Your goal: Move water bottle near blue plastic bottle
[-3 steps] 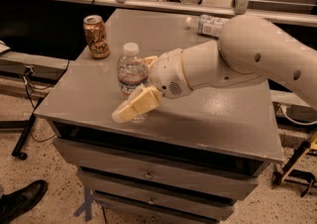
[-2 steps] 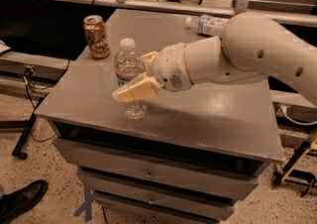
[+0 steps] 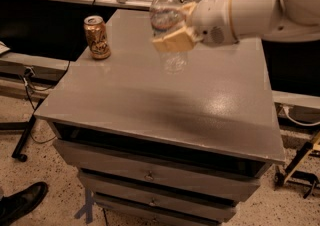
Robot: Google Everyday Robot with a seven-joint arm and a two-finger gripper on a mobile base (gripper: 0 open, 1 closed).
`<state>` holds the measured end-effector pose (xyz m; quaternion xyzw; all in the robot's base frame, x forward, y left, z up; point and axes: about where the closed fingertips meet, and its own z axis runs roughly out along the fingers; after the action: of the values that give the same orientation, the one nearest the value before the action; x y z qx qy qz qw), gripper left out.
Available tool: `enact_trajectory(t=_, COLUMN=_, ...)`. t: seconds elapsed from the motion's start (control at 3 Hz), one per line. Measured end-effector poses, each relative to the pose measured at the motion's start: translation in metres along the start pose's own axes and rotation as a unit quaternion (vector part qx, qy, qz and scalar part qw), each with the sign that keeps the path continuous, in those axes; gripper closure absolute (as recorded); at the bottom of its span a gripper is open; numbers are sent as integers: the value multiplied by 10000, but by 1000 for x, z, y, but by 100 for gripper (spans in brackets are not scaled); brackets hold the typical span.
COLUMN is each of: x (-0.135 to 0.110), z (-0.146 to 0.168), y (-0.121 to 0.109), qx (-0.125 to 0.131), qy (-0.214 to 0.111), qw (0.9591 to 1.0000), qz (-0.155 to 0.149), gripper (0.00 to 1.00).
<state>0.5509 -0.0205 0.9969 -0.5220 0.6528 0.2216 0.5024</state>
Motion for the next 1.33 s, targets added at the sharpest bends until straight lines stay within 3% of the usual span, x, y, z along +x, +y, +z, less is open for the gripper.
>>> enact_trajectory(t=0.33, x=-13, z=-21, y=-21, qx=289, qy=-18, qw=9995, qz=-138, gripper=100)
enact_trajectory(t=0.67, x=-11, z=-24, y=-26, qx=388, qy=-114, qw=9991, qz=-111, gripper=100)
enact_trajectory(t=1.0, x=1, z=-32, y=-80, qx=735, qy=-343, qw=9967, qz=14, gripper=100)
enact_trajectory(t=1.33, x=18, z=-40, y=-157, qx=1219, qy=-577, qw=9905, qz=270, gripper=100)
